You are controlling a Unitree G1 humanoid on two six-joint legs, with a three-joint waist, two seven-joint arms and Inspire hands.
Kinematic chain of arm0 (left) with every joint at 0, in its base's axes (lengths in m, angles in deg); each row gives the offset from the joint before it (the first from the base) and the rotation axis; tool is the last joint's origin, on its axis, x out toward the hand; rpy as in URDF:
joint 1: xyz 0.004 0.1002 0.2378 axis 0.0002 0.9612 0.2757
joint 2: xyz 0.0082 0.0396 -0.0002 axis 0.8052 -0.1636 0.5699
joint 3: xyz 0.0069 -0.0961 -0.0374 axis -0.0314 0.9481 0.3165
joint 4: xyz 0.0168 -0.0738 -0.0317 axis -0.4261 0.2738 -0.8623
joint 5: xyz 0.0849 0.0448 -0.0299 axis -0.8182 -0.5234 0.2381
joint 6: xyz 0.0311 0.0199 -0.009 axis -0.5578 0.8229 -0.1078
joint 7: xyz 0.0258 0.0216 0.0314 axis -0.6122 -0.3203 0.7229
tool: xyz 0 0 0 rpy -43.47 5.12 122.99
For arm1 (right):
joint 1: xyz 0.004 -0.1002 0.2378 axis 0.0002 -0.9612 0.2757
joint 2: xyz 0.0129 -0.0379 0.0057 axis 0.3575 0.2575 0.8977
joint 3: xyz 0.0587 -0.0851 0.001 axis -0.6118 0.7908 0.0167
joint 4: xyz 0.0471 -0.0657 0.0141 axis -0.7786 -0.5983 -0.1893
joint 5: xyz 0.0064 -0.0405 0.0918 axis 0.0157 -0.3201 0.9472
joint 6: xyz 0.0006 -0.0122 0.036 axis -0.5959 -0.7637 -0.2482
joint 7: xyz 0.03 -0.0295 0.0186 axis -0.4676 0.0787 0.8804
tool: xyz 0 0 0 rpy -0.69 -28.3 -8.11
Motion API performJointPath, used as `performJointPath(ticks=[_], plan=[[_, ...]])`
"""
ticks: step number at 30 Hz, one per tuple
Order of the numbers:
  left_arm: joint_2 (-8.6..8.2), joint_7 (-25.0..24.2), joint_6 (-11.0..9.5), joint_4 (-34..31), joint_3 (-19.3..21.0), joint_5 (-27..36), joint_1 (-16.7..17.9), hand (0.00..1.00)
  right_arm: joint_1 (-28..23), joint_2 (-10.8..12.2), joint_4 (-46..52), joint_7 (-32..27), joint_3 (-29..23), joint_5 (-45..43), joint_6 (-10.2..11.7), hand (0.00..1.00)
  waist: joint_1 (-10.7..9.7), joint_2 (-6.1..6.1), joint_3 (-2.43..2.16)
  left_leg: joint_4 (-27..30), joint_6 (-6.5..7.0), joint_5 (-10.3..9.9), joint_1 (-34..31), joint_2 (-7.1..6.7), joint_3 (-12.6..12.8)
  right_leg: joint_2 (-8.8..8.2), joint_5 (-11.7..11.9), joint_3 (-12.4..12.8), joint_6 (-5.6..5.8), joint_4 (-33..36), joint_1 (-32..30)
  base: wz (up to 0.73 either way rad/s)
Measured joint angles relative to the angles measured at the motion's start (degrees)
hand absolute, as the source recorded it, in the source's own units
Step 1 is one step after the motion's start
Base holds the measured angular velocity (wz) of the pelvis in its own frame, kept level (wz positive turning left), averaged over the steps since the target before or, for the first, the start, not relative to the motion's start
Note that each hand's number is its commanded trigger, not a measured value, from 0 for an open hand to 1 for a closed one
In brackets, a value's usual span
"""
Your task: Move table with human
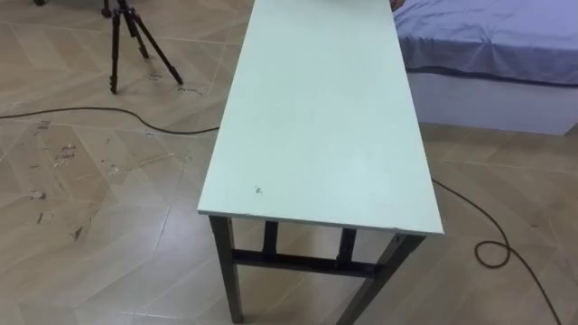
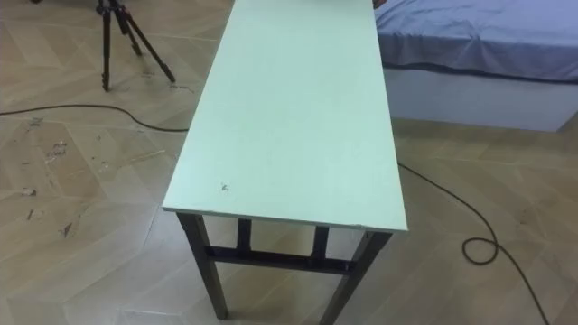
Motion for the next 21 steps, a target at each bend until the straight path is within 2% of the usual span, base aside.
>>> performJointPath(ticks=[11,16,21], plan=[[-0.02,0.4,0.1,0.0,0.0,0.7,0.0,0.00,0.7,0.0,-1.0,0.6,0.0,0.5,-0.1,0.00,-0.1,0.13,0.09,0.1,0.00,0.0,0.0,0.01,-0.2,-0.02,0.0,-0.2,0.00,-0.1,-0.1,0.00],[-0.41,-1.2,0.6,-0.1,0.0,7.8,0.2,0.00,0.9,0.1,-1.8,1.2,-1.3,0.5,-0.2,0.00,-0.1,0.15,0.09,-0.3,-0.01,0.0,-0.2,0.02,-0.3,0.04,0.0,-0.1,0.01,-0.1,-0.2,0.00],[-0.33,-6.8,0.9,0.1,-0.1,17.2,0.5,0.00,1.4,-0.1,-2.7,4.8,-1.9,2.2,-0.7,0.00,0.1,0.50,0.06,0.1,-0.02,-0.1,-0.2,0.06,-0.3,0.03,0.0,0.0,0.01,-0.1,-0.2,0.00]])
